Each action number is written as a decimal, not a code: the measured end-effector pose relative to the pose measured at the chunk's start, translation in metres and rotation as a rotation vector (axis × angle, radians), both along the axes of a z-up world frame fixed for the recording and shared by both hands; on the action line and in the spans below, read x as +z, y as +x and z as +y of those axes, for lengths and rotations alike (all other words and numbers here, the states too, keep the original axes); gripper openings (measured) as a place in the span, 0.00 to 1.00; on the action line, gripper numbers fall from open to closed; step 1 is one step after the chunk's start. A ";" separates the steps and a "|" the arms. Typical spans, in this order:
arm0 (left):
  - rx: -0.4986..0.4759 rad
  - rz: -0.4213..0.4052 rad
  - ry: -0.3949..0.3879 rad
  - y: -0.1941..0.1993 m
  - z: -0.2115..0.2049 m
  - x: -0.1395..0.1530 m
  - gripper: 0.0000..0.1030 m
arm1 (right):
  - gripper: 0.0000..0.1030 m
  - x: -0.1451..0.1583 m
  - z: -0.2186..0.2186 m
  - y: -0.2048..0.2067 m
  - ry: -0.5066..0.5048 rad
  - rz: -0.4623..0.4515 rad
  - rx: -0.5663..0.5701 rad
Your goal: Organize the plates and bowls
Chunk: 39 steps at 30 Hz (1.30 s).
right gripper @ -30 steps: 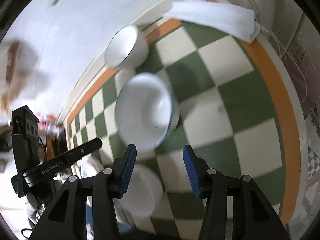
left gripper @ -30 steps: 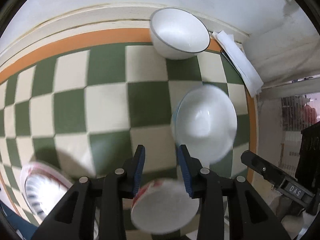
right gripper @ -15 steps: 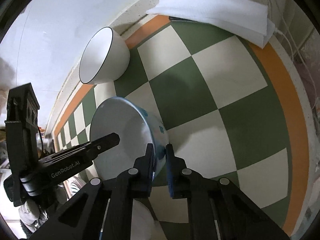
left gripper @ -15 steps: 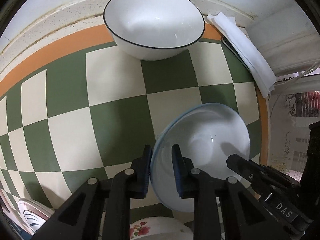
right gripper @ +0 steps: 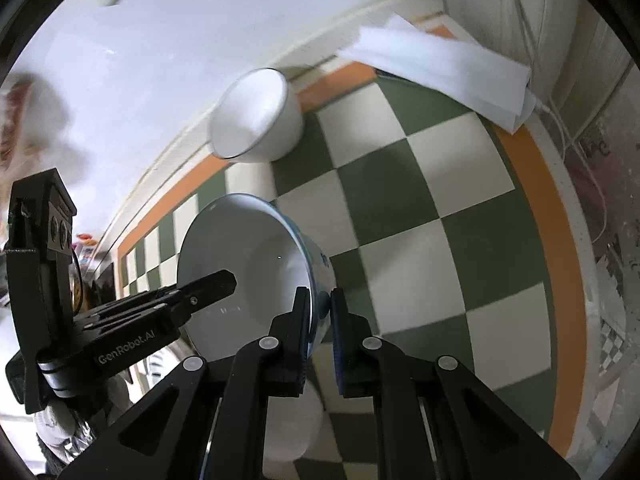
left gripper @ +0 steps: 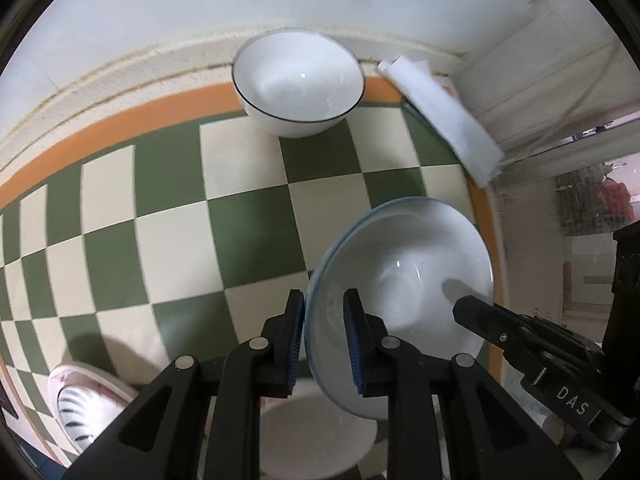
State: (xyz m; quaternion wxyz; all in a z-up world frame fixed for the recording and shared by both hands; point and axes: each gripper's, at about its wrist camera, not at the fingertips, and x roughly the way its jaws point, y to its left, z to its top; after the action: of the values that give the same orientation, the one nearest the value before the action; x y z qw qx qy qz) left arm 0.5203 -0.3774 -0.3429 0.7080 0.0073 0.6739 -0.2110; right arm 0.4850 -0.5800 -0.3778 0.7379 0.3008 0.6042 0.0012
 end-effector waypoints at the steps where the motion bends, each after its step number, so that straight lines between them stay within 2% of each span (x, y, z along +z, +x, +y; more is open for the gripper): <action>1: -0.001 -0.008 -0.007 -0.003 0.003 0.007 0.17 | 0.11 0.006 0.004 -0.003 -0.002 -0.007 0.008; 6: -0.010 -0.029 -0.020 -0.029 0.017 0.032 0.17 | 0.11 0.028 0.023 -0.028 0.013 -0.023 0.034; 11: -0.011 -0.017 -0.009 -0.055 0.036 0.032 0.17 | 0.11 0.025 0.045 -0.056 0.034 0.001 0.069; 18: -0.014 0.044 0.040 -0.084 0.050 0.001 0.17 | 0.11 -0.002 0.063 -0.082 0.056 0.066 0.093; 26: -0.028 0.081 0.090 -0.098 0.049 -0.027 0.17 | 0.12 -0.023 0.068 -0.087 0.052 0.104 0.101; 39: -0.047 0.061 0.154 -0.099 0.045 -0.037 0.17 | 0.11 -0.037 0.074 -0.081 0.050 0.143 0.127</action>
State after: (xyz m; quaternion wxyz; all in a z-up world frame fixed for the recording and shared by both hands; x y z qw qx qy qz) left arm 0.4217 -0.3319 -0.3802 0.6793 0.0711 0.7091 -0.1752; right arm 0.4043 -0.5064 -0.4148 0.6835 0.2794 0.6731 0.0416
